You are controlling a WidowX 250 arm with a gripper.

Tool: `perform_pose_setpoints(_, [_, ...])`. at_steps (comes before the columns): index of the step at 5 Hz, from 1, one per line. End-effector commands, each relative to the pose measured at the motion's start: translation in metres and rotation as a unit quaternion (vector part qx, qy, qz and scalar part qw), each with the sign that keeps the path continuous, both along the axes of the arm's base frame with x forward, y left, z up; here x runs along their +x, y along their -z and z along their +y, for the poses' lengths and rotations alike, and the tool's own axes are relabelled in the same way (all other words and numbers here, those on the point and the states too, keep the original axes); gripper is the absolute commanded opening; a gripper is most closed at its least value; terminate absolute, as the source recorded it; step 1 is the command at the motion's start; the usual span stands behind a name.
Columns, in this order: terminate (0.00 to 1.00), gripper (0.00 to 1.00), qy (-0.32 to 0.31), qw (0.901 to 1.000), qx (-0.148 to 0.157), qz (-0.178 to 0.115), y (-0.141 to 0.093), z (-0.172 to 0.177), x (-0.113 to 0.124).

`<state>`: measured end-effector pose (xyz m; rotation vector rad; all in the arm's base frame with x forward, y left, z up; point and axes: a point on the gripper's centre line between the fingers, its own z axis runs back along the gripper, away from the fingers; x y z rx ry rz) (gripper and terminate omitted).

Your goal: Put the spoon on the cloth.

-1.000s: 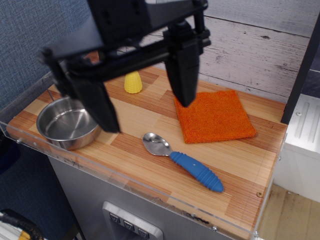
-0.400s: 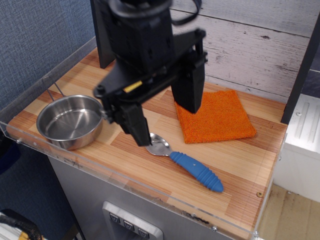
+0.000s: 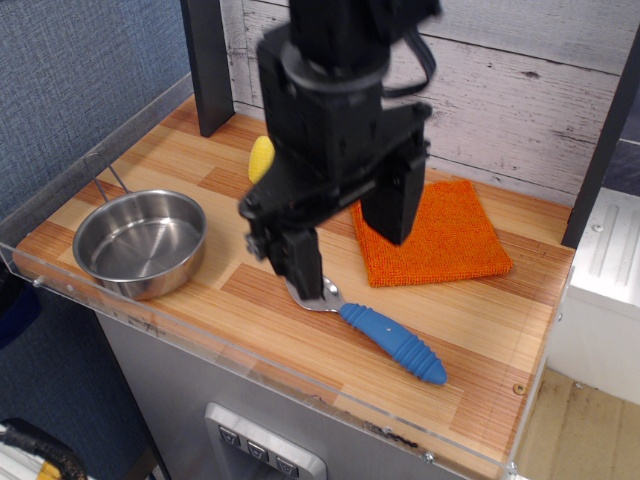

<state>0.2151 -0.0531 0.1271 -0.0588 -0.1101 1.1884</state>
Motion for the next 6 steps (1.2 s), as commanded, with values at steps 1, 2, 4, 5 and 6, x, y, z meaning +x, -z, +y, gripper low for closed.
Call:
perform_pose_setpoints(1, [0.00,1.00,-0.029,0.9995,-0.005,-0.007,0.034,0.000,0.023])
perform_pose_setpoints(2, [0.00,1.00,-0.030,0.9995,-0.003,-0.006,0.054,0.002,0.032])
perform_pose_setpoints(4, [0.00,1.00,-0.034,0.9993,-0.014,-0.006,0.090,-0.001,0.047])
perform_pose_setpoints(5, [0.00,1.00,-0.032,0.9994,-0.009,0.002,0.101,0.000,0.054])
perform_pose_setpoints(6, [0.00,1.00,-0.038,0.9992,-0.014,0.000,0.116,-0.001,0.057])
